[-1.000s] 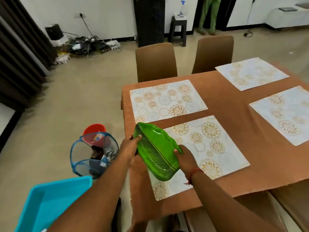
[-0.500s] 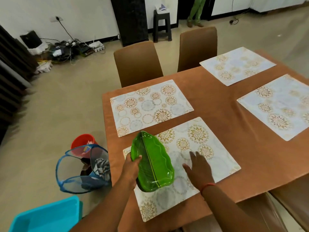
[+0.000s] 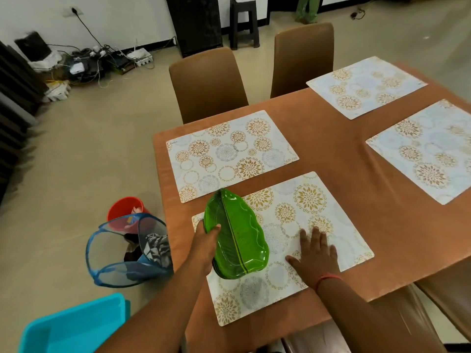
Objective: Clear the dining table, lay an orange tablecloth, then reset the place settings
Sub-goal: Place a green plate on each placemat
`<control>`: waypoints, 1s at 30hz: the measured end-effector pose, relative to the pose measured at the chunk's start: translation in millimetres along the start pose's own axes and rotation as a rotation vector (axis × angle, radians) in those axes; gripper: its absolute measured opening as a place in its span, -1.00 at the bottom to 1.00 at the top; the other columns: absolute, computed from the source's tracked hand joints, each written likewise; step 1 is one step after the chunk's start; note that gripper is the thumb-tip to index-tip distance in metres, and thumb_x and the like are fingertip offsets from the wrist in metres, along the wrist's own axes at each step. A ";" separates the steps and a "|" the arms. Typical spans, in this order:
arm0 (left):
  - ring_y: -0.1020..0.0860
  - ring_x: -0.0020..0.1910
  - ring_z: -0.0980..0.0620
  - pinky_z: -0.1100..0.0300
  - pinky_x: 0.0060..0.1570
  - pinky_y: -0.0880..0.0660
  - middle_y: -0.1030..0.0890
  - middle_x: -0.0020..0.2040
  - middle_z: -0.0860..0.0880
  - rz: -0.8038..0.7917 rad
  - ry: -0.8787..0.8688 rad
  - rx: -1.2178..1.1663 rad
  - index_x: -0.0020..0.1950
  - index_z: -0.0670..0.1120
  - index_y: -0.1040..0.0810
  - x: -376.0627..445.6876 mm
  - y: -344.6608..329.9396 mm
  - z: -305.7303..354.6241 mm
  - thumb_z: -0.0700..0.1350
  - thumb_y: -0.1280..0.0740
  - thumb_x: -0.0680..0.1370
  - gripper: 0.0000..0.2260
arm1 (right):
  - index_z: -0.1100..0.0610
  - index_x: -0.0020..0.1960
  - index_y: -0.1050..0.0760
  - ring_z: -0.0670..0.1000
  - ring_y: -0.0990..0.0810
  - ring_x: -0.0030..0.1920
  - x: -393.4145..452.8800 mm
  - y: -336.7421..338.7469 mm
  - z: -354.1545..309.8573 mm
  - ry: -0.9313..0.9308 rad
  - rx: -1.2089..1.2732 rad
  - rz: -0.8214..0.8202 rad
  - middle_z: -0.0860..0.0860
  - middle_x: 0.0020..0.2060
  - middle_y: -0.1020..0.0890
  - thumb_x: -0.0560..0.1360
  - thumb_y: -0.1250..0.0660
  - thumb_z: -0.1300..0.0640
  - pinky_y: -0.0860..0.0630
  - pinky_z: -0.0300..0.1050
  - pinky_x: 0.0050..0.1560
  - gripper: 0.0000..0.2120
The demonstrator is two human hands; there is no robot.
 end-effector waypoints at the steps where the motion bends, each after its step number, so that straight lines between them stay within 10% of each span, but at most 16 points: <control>1: -0.66 0.08 -0.14 -0.19 0.09 -0.60 -0.68 0.11 -0.05 -0.008 0.002 0.007 0.18 0.15 -0.50 0.5 -0.9 -1.2 -0.12 -0.31 0.64 -0.81 | 0.01 0.61 0.22 0.19 0.18 0.59 -1.4 3.2 -0.9 -0.009 0.005 0.002 0.15 0.59 0.19 0.54 -0.05 -0.37 0.07 0.24 0.53 -0.16; 7: -0.69 0.02 -0.05 -0.03 -0.03 -0.65 -0.71 0.06 0.00 -0.061 -0.003 0.073 0.18 0.16 -0.52 -1.0 -5.0 -9.5 -0.09 -0.41 0.58 -0.77 | 0.15 0.29 -0.48 0.11 -0.55 0.14 -4.6 51.0 -59.9 0.036 0.813 0.192 0.10 0.15 -0.55 0.58 -0.30 -0.08 -0.48 -0.02 0.14 -0.61; 12: -0.71 -0.08 0.07 0.16 -0.21 -0.63 -0.72 -0.02 0.07 -0.098 -0.009 0.099 0.15 0.15 -0.53 -9.8 -9.0 -16.1 -0.09 -0.45 0.55 -0.76 | 0.10 0.09 -0.52 0.06 -0.58 -0.09 -7.5 38.5 -85.3 -0.019 0.943 0.067 0.00 -0.11 -0.58 0.52 -0.42 0.08 -0.46 -0.13 -0.10 -0.82; 19: -0.62 0.15 -0.07 -0.13 0.19 -0.57 -0.65 0.17 -0.01 -0.048 -0.010 0.101 0.26 0.11 -0.49 -9.2 5.1 -15.3 0.14 -0.29 0.62 -0.75 | 0.07 -0.05 -0.52 -0.08 -0.51 -0.19 -0.6 38.1 -65.5 -0.113 1.026 0.153 -0.06 -0.16 -0.56 0.56 -0.36 0.09 -0.34 -0.23 -0.28 -0.94; 26: -0.66 -0.01 -0.01 0.10 -0.17 -0.61 -0.67 0.06 0.01 0.156 -0.060 0.100 0.16 0.15 -0.50 -2.1 52.3 -14.2 0.13 -0.26 0.64 -0.86 | 0.26 -0.01 -0.47 0.17 -0.58 -0.15 -1.4 -0.3 -21.4 -0.467 1.471 0.154 0.27 -0.07 -0.60 0.53 -0.37 0.25 -0.59 0.21 -0.03 -0.89; 30: -0.62 0.08 -0.10 -0.09 0.06 -0.61 -0.62 0.17 -0.04 0.294 -0.065 0.132 0.32 0.13 -0.46 2.6 84.7 -17.0 0.16 -0.24 0.64 -0.72 | 0.36 0.16 -0.45 0.29 -0.62 0.00 -4.1 -27.9 -29.2 -0.549 1.741 0.081 0.27 0.02 -0.60 0.49 -0.35 0.40 -0.62 0.24 -0.01 -0.75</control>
Point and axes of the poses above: each hand's wrist, its own x-axis towards the middle knuckle, its own y-axis out of the back of the hand, z = x × y, the point moved 8 cm from there along x, towards the middle knuckle
